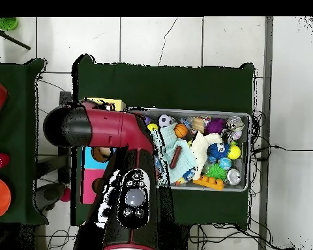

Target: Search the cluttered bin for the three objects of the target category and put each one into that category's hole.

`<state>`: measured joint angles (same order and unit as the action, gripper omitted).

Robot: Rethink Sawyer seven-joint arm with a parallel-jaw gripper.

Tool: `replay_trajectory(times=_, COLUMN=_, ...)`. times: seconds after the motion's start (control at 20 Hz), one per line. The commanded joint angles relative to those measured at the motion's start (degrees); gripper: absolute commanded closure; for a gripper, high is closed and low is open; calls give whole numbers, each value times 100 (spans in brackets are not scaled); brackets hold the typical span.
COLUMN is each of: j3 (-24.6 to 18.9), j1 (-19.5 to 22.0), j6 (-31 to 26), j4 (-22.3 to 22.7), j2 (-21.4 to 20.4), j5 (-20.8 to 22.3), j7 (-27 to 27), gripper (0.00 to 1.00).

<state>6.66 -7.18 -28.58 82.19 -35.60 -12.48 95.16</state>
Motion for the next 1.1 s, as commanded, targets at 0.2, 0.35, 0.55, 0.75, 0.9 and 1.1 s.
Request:
replay_trajectory(times=0.2, j3=-211, j1=29, j6=51, j4=207, j2=359, j5=-23, j7=1131, gripper=100)
replay_trajectory(times=0.35, j3=-163, j1=7, j6=31, j4=208, j2=364, j5=-19, j7=1168, gripper=100)
replay_trajectory(times=0.55, j3=-181, j1=20, j6=128, j4=251, j2=372, j5=-42, j7=1199, gripper=100)
replay_trajectory(times=0.75, j3=-244, j1=57, j6=323, j4=330, j2=401, j5=-35, j7=1180, gripper=100)
replay_trajectory(times=0.9, j3=-279, j1=82, j6=434, j4=386, j2=417, j5=-44, j7=1186, gripper=100)
replay_trajectory(times=1.1, j3=-252, j1=69, j6=430, j4=366, j2=437, j5=-66, j7=1208, gripper=100)
